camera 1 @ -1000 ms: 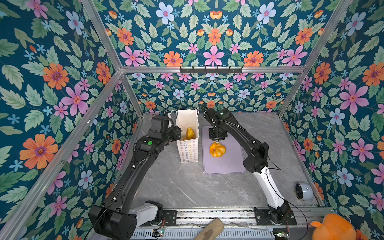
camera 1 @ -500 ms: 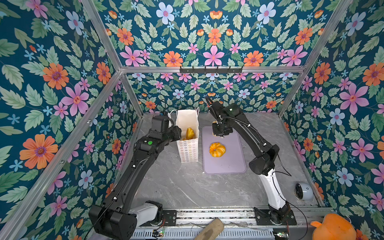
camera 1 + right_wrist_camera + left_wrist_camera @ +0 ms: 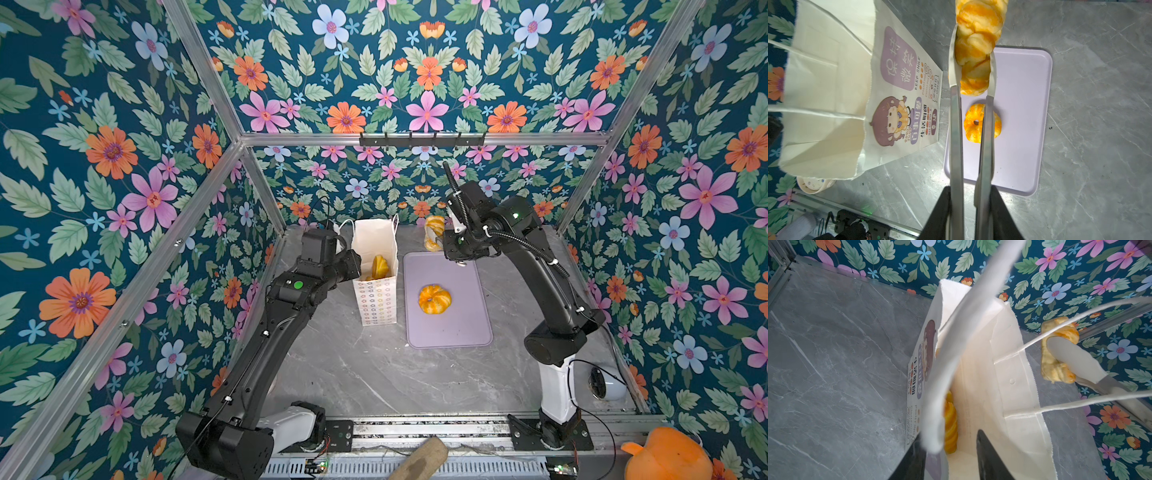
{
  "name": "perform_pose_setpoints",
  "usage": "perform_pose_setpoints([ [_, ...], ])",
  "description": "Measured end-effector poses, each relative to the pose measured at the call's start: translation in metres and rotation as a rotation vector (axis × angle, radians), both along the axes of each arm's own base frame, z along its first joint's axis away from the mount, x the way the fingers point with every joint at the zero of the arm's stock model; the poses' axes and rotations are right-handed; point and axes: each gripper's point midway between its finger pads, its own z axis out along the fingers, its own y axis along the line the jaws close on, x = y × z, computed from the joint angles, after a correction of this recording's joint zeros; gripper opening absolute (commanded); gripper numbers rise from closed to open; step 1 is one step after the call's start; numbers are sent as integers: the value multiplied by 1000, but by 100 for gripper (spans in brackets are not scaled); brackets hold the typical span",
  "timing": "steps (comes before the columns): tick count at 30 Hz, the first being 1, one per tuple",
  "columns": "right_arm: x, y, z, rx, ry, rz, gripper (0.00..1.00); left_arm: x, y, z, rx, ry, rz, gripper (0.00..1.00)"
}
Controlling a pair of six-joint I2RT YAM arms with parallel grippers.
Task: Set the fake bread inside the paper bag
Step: 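Lift the braided roll with the tongs and carry it over the bag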
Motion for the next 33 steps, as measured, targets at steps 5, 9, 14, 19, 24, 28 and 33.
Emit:
perform_pose_setpoints([
  [5, -16, -1, 27, 73, -37, 29, 24, 1, 4, 11, 14, -28, 16, 43],
  [9, -30, 4, 51, 151, -76, 69, 24, -1, 9, 13, 34, -29, 26, 43],
  [14, -51, 21, 78, 247, -120, 150, 24, -2, 10, 10, 45, -20, 29, 43],
  [19, -69, 34, 101, 296, -184, 210, 25, -2, 10, 10, 44, -20, 29, 42],
  [24, -79, 48, 111, 320, -220, 252, 25, -2, 10, 9, 45, -18, 28, 42],
  [28, -83, 65, 114, 353, -224, 293, 25, -2, 10, 8, 45, -16, 27, 42],
  [33, -80, 86, 106, 370, -206, 323, 25, -1, 7, 5, 36, -7, 18, 42],
])
